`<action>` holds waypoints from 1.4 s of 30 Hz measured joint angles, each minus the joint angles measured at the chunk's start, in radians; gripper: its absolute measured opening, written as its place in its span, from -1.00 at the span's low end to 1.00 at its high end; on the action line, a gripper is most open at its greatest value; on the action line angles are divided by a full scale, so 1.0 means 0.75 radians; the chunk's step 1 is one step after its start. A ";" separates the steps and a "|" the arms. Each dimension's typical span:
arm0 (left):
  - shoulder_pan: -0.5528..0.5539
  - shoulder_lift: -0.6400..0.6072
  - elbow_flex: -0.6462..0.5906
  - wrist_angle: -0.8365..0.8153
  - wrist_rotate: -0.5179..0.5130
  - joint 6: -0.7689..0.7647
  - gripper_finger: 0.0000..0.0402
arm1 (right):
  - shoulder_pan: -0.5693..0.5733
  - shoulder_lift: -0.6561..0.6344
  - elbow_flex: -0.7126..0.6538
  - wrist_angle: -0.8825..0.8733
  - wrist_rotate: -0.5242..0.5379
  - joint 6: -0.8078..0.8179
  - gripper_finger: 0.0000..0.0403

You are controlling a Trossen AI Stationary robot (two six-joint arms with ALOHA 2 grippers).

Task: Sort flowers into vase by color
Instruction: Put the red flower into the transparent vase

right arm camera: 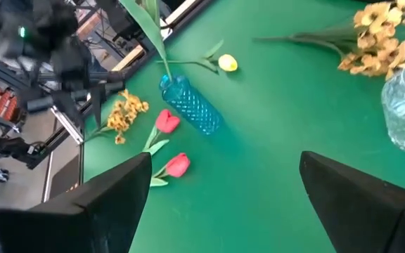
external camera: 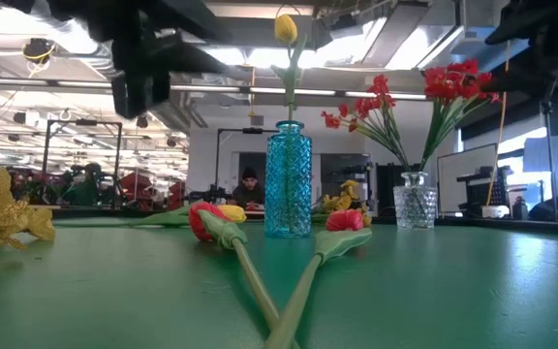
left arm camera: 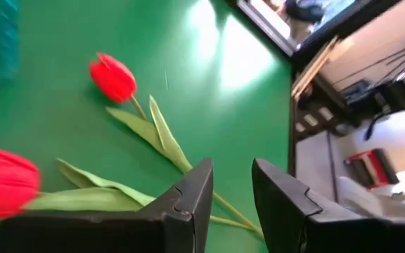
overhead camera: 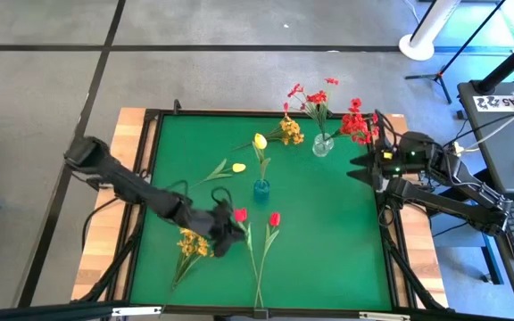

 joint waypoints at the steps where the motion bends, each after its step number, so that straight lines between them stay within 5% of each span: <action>1: -0.010 0.050 0.032 -0.005 -0.012 -0.006 -0.52 | 0.000 0.000 0.000 0.006 0.004 -0.003 0.79; 7: -0.042 0.334 0.335 -0.121 -0.025 0.033 -0.52 | 0.000 0.000 0.000 0.044 0.045 -0.004 0.79; 14: -0.041 0.585 0.789 -0.771 -0.023 -0.058 -0.52 | 0.000 0.000 0.000 0.043 0.068 0.004 0.79; 20: -0.044 0.759 1.050 -0.990 0.019 -0.166 -0.52 | 0.000 0.000 0.000 0.043 0.068 0.013 0.79; 42: 0.028 0.887 1.162 -1.140 -0.032 -0.245 -0.52 | 0.000 0.000 0.000 0.043 0.118 0.042 0.79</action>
